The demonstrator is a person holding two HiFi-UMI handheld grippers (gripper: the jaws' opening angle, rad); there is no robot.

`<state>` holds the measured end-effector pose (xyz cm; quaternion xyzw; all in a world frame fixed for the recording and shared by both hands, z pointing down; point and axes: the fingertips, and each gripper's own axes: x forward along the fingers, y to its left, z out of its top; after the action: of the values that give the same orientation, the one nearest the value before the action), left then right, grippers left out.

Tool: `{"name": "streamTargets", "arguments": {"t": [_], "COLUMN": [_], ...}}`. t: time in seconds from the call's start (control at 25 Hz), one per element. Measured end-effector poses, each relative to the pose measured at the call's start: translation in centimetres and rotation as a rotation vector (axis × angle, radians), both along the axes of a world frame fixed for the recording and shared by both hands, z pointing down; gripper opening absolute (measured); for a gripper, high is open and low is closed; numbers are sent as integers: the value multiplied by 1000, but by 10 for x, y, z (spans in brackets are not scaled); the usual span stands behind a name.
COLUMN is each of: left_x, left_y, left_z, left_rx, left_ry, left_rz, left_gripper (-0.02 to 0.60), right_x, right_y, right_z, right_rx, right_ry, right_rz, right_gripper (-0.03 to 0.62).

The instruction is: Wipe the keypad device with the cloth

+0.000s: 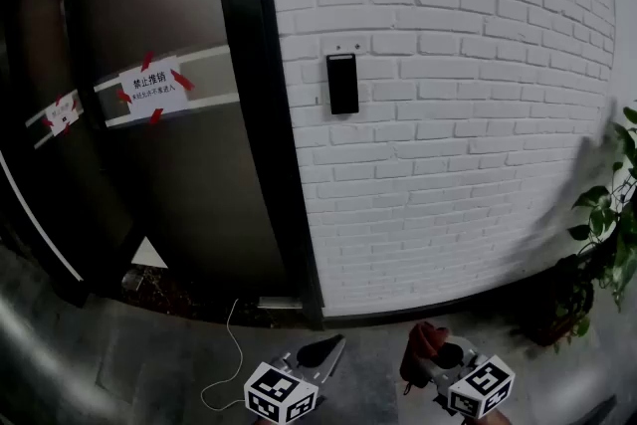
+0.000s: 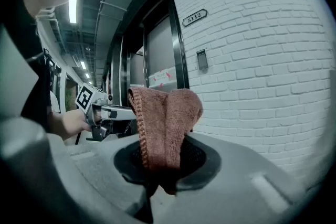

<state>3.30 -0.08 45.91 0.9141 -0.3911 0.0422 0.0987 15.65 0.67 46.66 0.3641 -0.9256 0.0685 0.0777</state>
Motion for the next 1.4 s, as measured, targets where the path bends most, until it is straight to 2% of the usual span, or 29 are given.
{"name": "streamTargets", "arguments": {"t": [0.44,0.68,0.88,1.16,1.4], "left_x": [39,58,68,49,14], "left_y": [-1,4,8,-15,-77], "left_z": [1,7,17,22,27], "left_rx": [9,2,-19,-39,-27], "left_ry": [-1,-7,-27,-37,-46], "left_rz": [-27,-89,-132,-156,-93], "left_gripper": [17,17,17,17,17], "right_x": [41,55,68,54,18], "right_y": [-3,-1,-5,-32,-87], "right_z": [2,5,18,28,34], "right_rx": [8,-2,-23,-49,-44], "right_ry": [1,-40,-4,-8,-1], "right_rz": [-23,-98,-130,-145,-82], "right_gripper": [54,54,54,54,54]}}
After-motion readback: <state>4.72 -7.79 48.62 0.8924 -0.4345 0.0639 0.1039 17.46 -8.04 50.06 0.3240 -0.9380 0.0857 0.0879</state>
